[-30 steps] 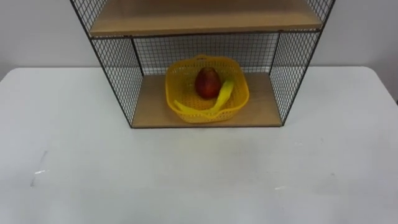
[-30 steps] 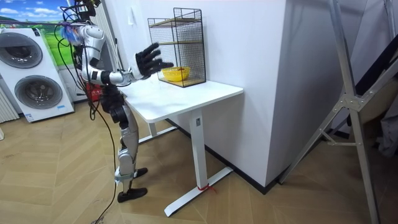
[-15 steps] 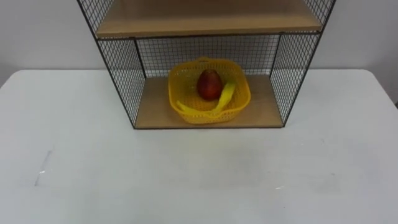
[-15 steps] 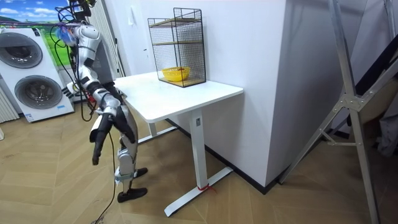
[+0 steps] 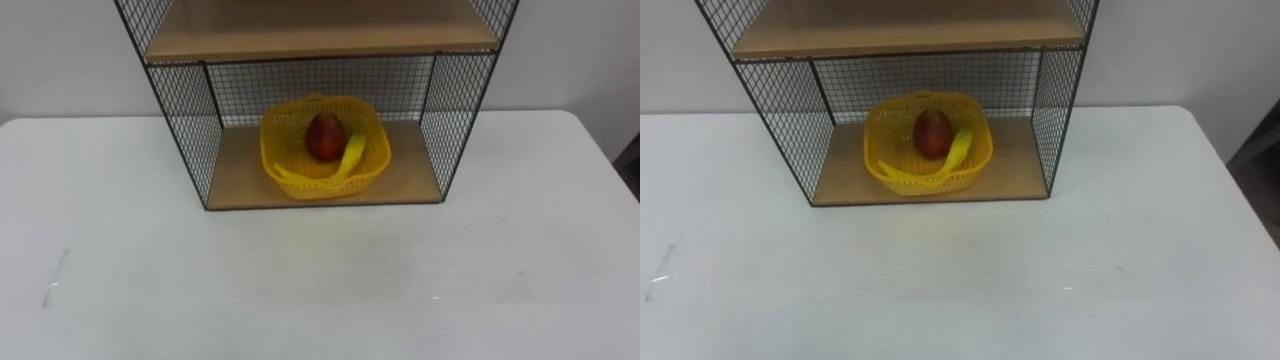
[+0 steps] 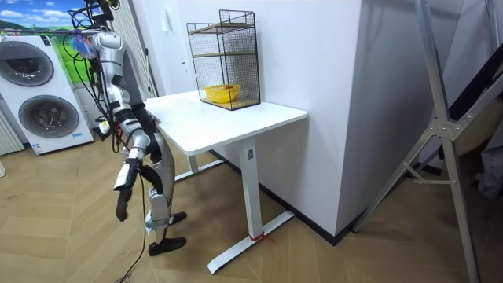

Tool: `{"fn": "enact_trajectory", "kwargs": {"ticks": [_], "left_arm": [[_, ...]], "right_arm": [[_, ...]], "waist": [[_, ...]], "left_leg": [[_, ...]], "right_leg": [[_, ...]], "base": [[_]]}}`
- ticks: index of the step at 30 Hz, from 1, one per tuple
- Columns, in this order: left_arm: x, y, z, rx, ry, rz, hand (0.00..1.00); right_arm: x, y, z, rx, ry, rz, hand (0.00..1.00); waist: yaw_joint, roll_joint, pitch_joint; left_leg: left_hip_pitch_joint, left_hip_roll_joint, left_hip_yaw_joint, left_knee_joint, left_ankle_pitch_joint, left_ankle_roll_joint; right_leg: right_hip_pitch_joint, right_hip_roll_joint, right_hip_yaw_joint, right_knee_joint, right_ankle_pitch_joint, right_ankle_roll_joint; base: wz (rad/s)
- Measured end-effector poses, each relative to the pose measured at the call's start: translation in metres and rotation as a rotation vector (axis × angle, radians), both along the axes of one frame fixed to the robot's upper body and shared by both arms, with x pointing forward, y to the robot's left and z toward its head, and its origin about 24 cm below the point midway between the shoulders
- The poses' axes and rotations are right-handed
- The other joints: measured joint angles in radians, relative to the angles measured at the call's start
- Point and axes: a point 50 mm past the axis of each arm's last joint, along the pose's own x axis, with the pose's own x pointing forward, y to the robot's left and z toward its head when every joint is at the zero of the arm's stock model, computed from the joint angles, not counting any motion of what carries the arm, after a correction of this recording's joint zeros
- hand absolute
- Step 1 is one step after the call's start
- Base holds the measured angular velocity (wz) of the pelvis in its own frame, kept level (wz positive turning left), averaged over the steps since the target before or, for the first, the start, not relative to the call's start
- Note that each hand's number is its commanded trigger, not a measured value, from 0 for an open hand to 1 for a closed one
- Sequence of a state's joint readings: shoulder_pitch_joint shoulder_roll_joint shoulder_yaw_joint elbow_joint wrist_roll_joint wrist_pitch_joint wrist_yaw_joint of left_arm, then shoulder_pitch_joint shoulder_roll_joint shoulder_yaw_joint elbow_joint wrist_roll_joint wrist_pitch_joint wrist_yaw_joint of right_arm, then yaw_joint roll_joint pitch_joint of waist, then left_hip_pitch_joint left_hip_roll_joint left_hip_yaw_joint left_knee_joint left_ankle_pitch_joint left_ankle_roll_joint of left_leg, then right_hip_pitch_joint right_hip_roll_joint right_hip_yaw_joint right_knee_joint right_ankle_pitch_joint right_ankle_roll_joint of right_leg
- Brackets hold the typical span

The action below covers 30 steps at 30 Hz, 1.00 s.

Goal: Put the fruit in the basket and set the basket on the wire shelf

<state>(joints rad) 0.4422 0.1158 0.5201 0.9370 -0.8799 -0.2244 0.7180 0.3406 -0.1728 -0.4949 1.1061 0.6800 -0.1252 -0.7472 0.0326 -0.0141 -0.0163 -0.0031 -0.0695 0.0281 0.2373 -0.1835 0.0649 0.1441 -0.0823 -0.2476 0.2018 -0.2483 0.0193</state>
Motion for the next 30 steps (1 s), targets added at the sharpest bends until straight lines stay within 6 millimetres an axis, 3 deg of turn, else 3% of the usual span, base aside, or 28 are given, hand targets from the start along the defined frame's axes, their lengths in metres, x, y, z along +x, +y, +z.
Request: {"fn": "enact_trajectory", "kwargs": {"ticks": [5,10,13,20,22,30], "left_arm": [[0.016,-0.025,-0.020,-0.203,0.102,-0.431,0.00],[0.059,-0.038,-0.032,-0.341,0.144,-0.913,0.00],[0.075,-0.048,-0.038,-0.427,0.143,-1.099,0.00],[0.064,-0.062,-0.046,-0.632,0.243,-1.254,0.00],[0.059,-0.064,-0.047,-0.687,0.266,-1.277,0.00],[0.055,-0.074,-0.051,-0.839,0.284,-1.349,0.00]], "right_arm": [[0.022,0.021,-0.019,0.210,0.014,0.290,0.00],[0.049,0.035,-0.032,0.429,0.000,0.637,0.00],[0.053,0.044,-0.037,0.537,0.019,0.778,0.00],[0.052,0.056,-0.042,0.741,0.144,0.986,0.00],[0.054,0.058,-0.043,0.792,0.198,1.077,0.00],[0.065,0.061,-0.044,0.861,0.275,1.212,0.00]], "waist": [[0.000,-0.006,0.0032],[-0.004,-0.009,0.0067],[-0.003,-0.012,0.0088],[-0.013,-0.021,0.0138],[-0.010,-0.023,0.0201],[-0.006,-0.013,0.0286]], "left_leg": [[0.015,-0.001,-0.004,0.001,0.000,0.000],[0.013,-0.005,-0.013,-0.001,0.000,0.000],[0.011,-0.005,-0.009,0.000,0.000,0.001],[0.013,-0.005,-0.004,0.002,-0.008,0.001],[0.014,-0.002,-0.001,0.003,-0.013,-0.001],[0.016,0.006,0.000,0.005,-0.020,-0.005]], "right_leg": [[0.017,0.006,-0.004,-0.009,-0.001,0.001],[0.020,0.009,-0.003,-0.018,-0.001,0.001],[0.017,0.008,-0.002,-0.019,-0.001,0.002],[0.016,0.009,0.000,-0.028,-0.001,0.002],[0.016,0.010,0.001,-0.028,-0.001,0.002],[0.017,0.016,0.003,-0.016,-0.001,0.002]], "base": [[0.02],[0.05],[-0.03],[-0.01],[-0.02],[-0.01]]}}
